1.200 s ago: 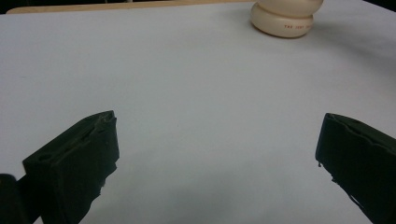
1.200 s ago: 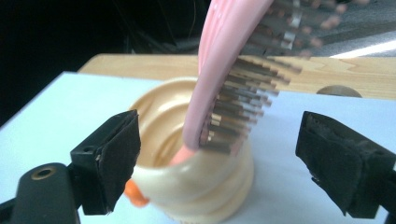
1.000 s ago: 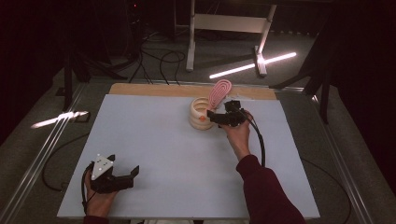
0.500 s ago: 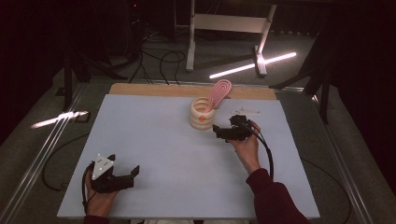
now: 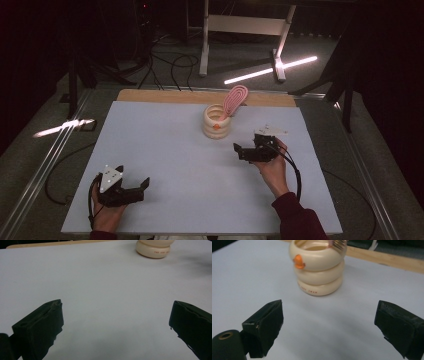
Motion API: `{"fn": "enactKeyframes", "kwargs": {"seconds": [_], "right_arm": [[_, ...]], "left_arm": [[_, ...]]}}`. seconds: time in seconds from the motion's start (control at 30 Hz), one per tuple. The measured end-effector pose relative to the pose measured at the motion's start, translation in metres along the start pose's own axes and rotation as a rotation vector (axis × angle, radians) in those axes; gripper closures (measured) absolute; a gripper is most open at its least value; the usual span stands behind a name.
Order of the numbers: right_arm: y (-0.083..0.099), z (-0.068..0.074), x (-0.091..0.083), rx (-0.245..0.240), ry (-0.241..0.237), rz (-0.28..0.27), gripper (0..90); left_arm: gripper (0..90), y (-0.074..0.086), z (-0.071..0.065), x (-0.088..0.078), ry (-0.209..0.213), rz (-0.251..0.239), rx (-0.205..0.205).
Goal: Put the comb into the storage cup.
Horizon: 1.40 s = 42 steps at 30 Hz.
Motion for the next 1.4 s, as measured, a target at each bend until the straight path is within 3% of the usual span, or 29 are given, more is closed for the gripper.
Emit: {"fn": "enactKeyframes", "kwargs": {"seconds": [0.13, 0.4, 0.6, 0.87, 1.4], "right_arm": [[0.009, 0.012, -0.011, -0.080, 0.023, 0.007, 8.4], [0.026, 0.017, -0.032, -0.143, 0.074, -0.038, 8.4], [0.044, 0.013, -0.049, -0.110, 0.080, -0.066, 8.4], [0.065, 0.008, -0.060, -0.108, 0.084, -0.106, 8.4], [0.079, 0.013, -0.072, -0.116, 0.057, -0.116, 8.5]], "left_arm": [[0.0, 0.000, 0.000, 0.000, -0.001, -0.002, 0.003], [0.0, -0.001, -0.001, -0.001, -0.010, -0.006, 0.017], [0.0, -0.002, -0.002, -0.002, -0.023, -0.007, 0.038], [0.0, -0.003, -0.002, -0.003, -0.033, -0.018, 0.055], [0.0, -0.008, -0.003, -0.010, -0.044, -0.067, 0.093]]}}
Point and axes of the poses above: each handheld gripper's, and its own axes: x roughly forward along the jaws, y roughly out of its underside, z roughly to its left, the point moved 1 cm from there along x, roughly forward along the jaws, and after that the axes turned 10 degrees about -y, right-handed, at the moved point
